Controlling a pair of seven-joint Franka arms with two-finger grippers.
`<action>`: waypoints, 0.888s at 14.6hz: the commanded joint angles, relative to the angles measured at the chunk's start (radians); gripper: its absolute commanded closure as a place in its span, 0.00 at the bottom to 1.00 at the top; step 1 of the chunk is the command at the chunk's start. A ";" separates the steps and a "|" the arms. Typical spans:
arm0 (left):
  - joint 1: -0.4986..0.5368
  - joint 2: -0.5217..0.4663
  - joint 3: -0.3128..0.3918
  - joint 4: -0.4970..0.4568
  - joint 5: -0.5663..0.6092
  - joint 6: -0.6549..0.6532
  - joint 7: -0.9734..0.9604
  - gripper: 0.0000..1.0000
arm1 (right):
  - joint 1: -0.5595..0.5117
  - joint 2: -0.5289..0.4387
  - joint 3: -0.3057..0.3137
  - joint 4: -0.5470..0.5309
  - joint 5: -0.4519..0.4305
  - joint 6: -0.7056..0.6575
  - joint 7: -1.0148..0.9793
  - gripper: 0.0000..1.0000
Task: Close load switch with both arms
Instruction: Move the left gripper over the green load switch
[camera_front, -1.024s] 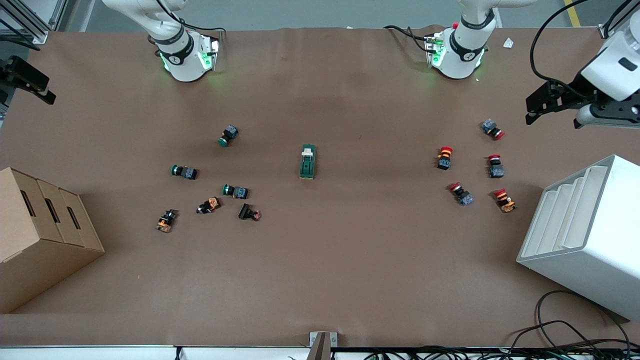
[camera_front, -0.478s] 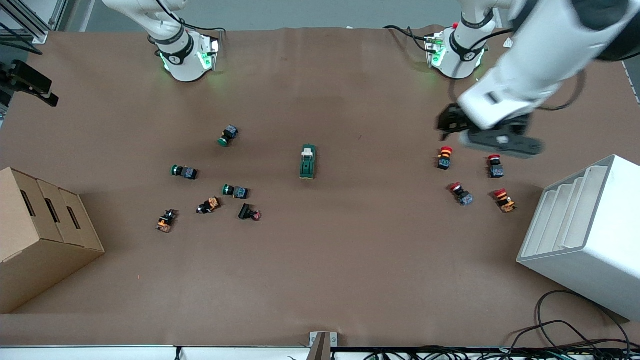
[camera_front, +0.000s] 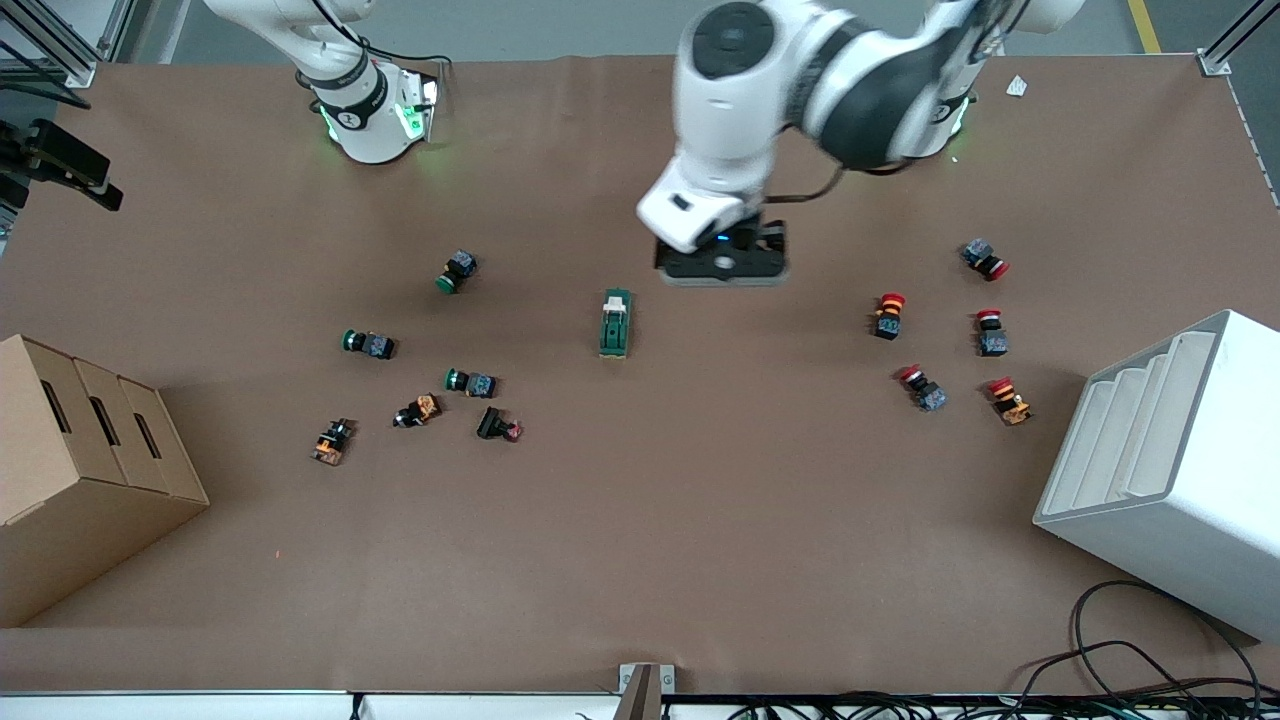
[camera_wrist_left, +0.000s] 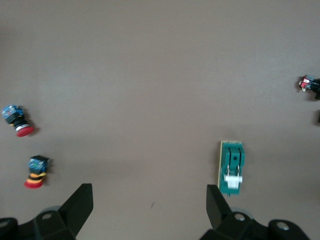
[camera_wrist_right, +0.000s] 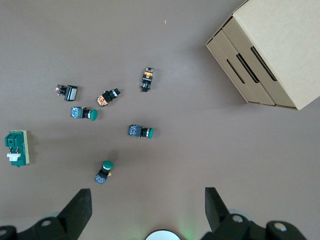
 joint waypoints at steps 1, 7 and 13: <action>-0.070 0.000 0.002 -0.107 0.118 0.122 -0.176 0.00 | -0.001 -0.055 -0.001 -0.057 0.015 0.012 -0.010 0.00; -0.245 0.044 -0.002 -0.282 0.351 0.265 -0.684 0.00 | -0.003 -0.067 -0.002 -0.063 0.015 0.017 -0.008 0.00; -0.389 0.213 -0.004 -0.270 0.701 0.267 -1.043 0.02 | -0.010 -0.042 -0.002 -0.014 0.008 0.015 0.004 0.00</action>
